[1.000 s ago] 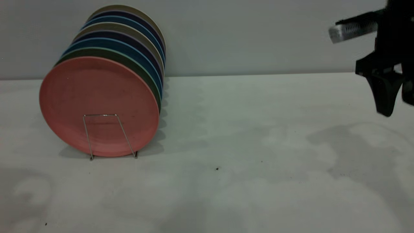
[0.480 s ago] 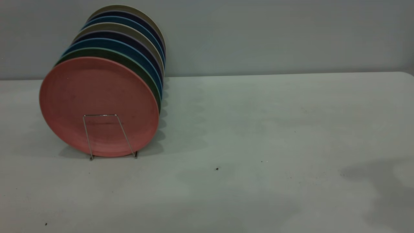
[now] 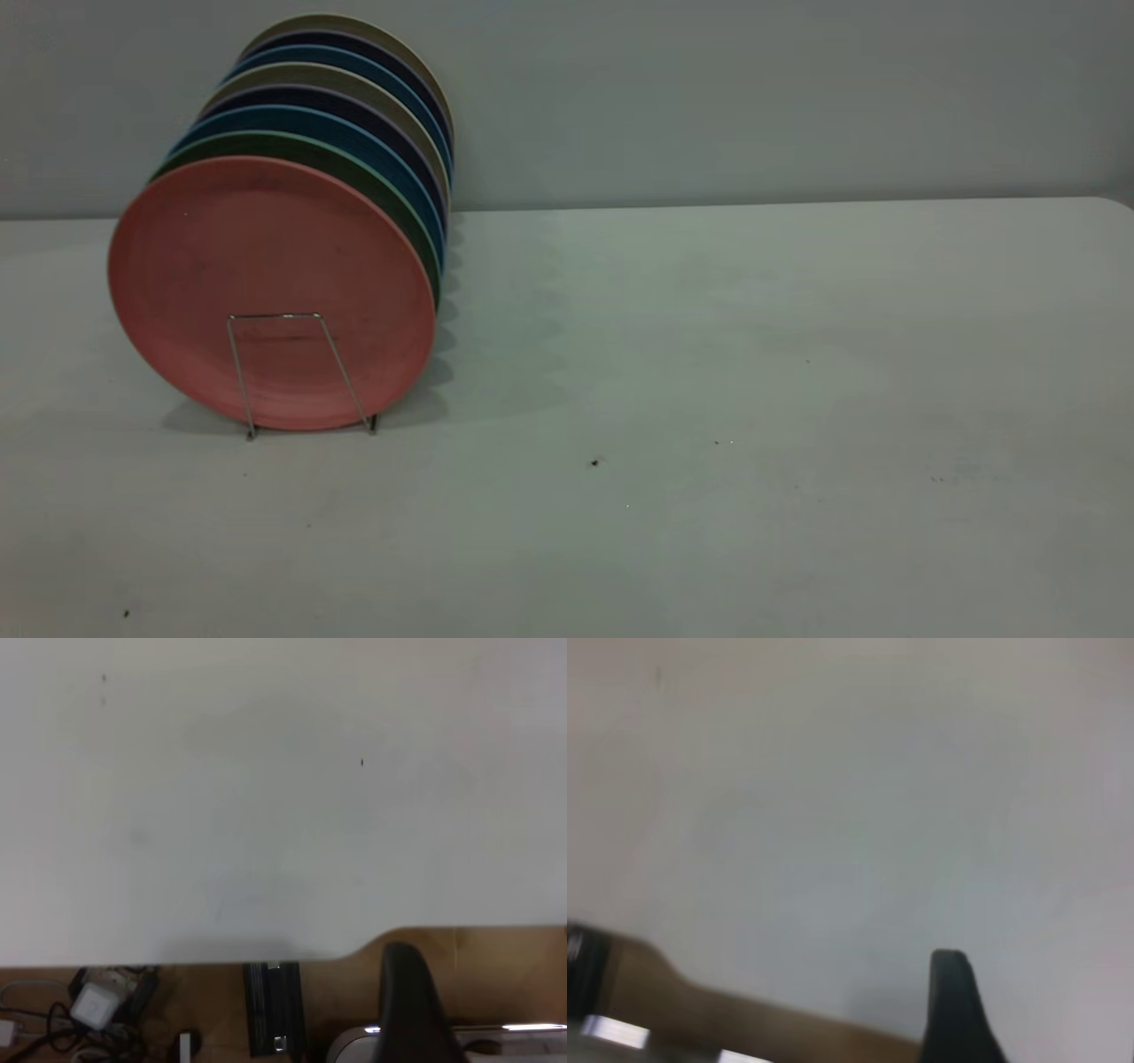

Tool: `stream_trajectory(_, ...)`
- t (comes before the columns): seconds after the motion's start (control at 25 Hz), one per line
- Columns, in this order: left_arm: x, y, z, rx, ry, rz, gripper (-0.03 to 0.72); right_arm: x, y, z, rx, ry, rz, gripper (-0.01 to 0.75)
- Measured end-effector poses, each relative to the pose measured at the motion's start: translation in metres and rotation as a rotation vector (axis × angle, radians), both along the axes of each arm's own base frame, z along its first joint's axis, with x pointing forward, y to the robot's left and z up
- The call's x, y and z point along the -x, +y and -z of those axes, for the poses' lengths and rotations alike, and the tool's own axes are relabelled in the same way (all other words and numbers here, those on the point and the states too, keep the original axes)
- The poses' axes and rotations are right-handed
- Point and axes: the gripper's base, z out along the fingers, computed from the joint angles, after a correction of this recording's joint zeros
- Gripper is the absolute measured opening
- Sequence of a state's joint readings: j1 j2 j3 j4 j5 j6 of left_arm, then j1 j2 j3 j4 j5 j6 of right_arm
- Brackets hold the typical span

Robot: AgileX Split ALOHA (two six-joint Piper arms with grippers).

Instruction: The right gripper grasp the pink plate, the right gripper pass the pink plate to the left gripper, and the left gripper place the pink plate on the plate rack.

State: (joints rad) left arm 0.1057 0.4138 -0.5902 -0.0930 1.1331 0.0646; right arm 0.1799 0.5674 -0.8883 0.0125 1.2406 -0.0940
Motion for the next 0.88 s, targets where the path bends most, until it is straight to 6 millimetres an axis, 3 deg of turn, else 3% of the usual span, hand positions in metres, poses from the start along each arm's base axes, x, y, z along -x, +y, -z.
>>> stream_trajectory(0.2,0.016,-0.002,0.009,0.0,-0.028,-0.001,0.446,0.062,-0.014,0.027,-0.007,-0.198,0.016,0.507)
stream_trajectory(0.36,0.022,-0.003,0.012,-0.024,-0.059,0.046,0.446,0.086,-0.018,0.061,-0.021,-0.274,0.017,0.507)
stream_trajectory(0.56,0.034,-0.007,0.011,-0.051,-0.144,0.111,0.446,0.081,-0.017,0.091,-0.018,-0.228,0.019,0.507)
stream_trajectory(0.88,0.058,-0.01,0.016,-0.076,-0.302,0.114,0.446,0.074,-0.015,0.089,-0.043,-0.302,0.014,0.499)
